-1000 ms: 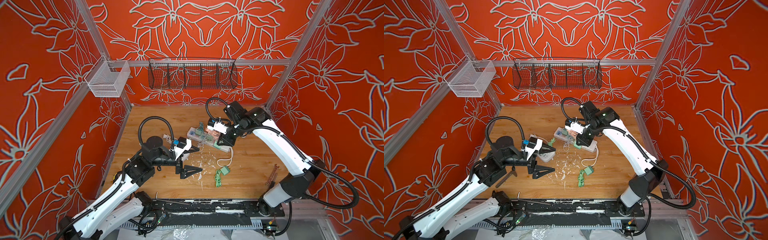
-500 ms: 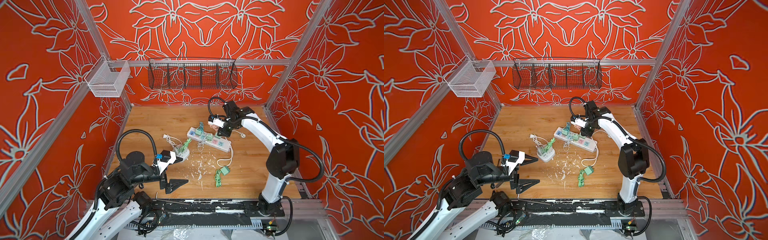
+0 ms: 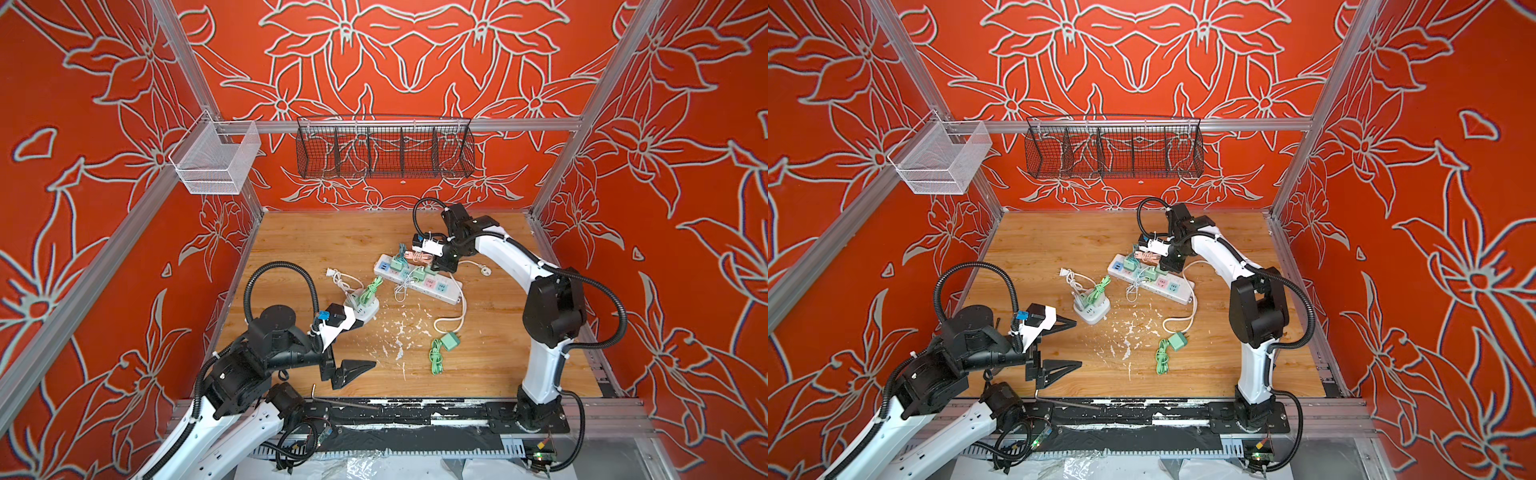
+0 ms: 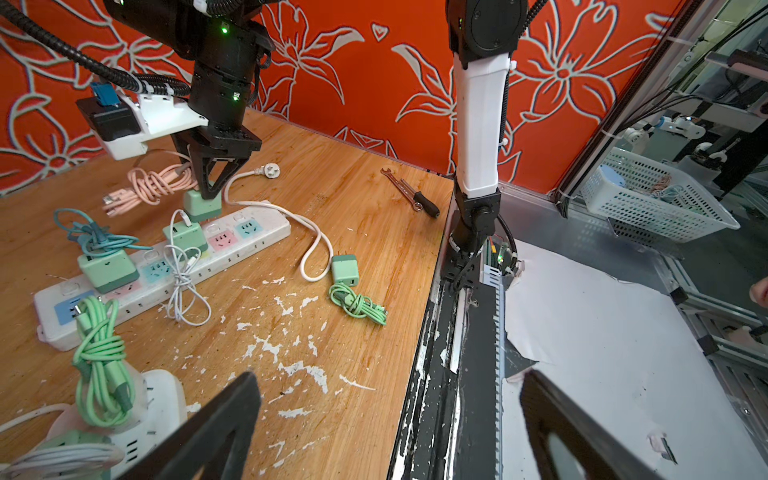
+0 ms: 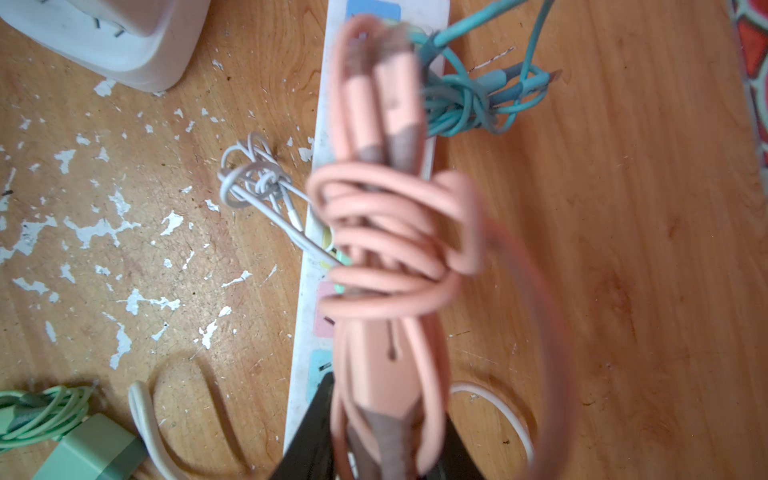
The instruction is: Insert the plug
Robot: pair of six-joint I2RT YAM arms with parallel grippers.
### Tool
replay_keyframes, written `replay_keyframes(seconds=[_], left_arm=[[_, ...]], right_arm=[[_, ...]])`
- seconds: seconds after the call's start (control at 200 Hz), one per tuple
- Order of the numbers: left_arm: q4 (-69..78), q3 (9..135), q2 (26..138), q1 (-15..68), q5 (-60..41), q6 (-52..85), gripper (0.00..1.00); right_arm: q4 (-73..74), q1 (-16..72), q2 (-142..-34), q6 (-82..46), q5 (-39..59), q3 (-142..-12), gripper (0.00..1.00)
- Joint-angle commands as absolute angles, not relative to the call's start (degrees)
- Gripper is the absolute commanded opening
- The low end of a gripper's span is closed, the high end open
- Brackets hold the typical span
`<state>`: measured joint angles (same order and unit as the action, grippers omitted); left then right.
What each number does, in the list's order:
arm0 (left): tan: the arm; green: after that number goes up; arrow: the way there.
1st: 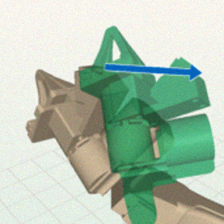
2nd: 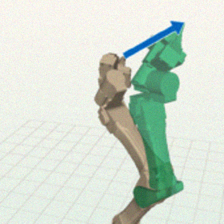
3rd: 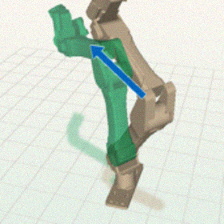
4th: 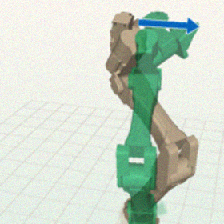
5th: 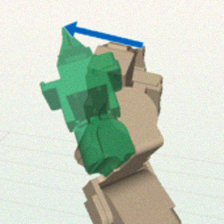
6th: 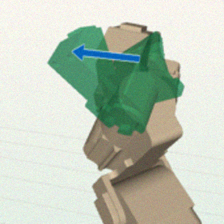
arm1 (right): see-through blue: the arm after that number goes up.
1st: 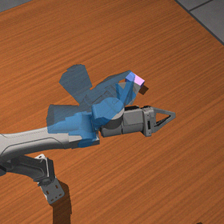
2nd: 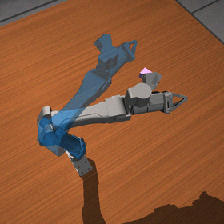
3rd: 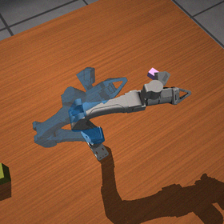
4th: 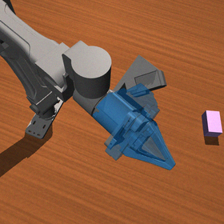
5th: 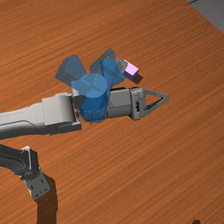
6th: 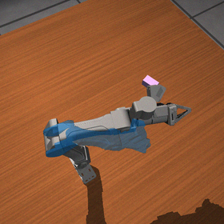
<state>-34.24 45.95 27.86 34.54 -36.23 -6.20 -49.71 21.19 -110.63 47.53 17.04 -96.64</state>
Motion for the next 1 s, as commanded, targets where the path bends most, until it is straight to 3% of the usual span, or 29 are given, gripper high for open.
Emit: replay_keyframes(seconds=[0.0,0.455,0.996], left_arm=[[-33.9,45.5,27.8,34.6,-36.5,-7.0,0.97],[-33.3,45.2,27.9,34.5,-36.4,-7.1,0.97],[-33.3,44.9,26.7,34.3,-35.9,-7.2,0.97]], right_arm=[[-49.3,20.8,-112.0,49.2,18.7,-95.3,0.13],[-49.5,20.3,-108.2,49.0,20.2,-90.6,0.13],[-51.2,20.5,-112.4,48.0,20.0,-94.3,0.12]])
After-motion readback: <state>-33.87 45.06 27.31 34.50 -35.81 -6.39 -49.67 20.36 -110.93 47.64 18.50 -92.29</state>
